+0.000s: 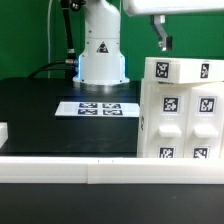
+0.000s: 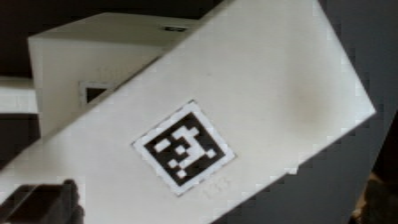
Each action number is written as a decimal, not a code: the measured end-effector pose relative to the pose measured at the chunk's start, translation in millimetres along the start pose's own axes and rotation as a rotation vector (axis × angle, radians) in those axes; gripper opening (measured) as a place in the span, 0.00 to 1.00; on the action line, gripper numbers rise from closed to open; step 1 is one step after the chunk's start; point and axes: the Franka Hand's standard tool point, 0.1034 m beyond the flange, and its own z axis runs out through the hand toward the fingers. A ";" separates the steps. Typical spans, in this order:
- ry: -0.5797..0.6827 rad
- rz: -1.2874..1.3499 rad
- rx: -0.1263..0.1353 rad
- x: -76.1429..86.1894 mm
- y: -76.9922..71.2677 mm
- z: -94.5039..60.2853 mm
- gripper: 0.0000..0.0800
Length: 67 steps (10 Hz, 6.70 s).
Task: Assemble cabinet
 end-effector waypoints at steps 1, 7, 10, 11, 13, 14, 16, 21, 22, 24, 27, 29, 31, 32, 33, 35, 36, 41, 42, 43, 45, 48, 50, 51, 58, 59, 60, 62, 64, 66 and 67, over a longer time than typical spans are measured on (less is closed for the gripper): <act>-0.002 -0.093 -0.003 -0.1 0.3 -0.1 1.00; -0.033 -0.653 -0.039 -1.4 2.4 2.7 1.00; -0.047 -0.906 -0.048 -1.7 8.0 1.9 1.00; -0.057 -1.036 -0.056 -1.3 8.9 1.3 1.00; -0.086 -1.254 -0.064 -2.2 7.7 4.6 1.00; -0.102 -1.335 -0.065 -3.1 5.7 7.7 1.00; -0.115 -1.437 -0.068 -2.9 3.4 8.1 1.00; -0.183 -1.717 -0.067 -7.9 9.7 19.5 1.00; -0.185 -1.715 -0.063 -9.0 9.2 23.1 1.00; -0.187 -1.702 -0.060 -10.3 9.7 25.5 0.84; -0.189 -1.691 -0.060 -11.5 15.8 25.1 0.69; -0.188 -1.681 -0.061 -11.6 16.4 25.1 0.69; -0.185 -1.644 -0.063 -11.7 16.8 25.1 0.69; -0.179 -1.540 -0.072 -11.7 17.0 25.0 0.69; -0.176 -1.495 -0.075 -11.7 17.1 25.0 0.70; -0.167 -1.351 -0.085 -11.8 17.2 25.0 0.70; -0.161 -1.240 -0.090 -12.8 17.6 25.5 0.70; -0.129 -0.680 -0.120 -16.5 14.7 25.2 0.70; -0.129 -0.655 -0.120 -16.7 14.5 25.1 0.70; -0.126 -0.589 -0.121 -17.1 14.0 25.1 0.70; -0.117 -0.459 -0.120 -17.0 12.2 24.9 0.70; -0.101 -0.271 -0.118 -15.8 9.0 24.6 0.70; -0.085 -0.133 -0.112 -15.7 8.5 24.8 0.70; -0.059 0.003 -0.094 -17.8 11.1 25.8 0.70; 0.045 0.643 -0.036 -16.5 10.9 28.0 0.70; 0.045 0.713 -0.034 -16.2 8.9 28.2 0.70; 0.044 0.755 -0.032 -15.9 6.9 28.3 0.70; 0.043 0.853 -0.021 -15.9 5.0 29.2 0.82; 0.042 0.820 -0.022 -16.2 6.1 29.4 0.98; 0.037 0.815 -0.021 -14.0 3.7 24.1 1.00; 0.017 0.803 -0.021 -12.9 3.2 17.0 1.00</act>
Offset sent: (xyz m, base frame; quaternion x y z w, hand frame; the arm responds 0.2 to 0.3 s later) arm 0.0051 0.0055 -0.0005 -0.0133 -0.0132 -0.1979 0.9800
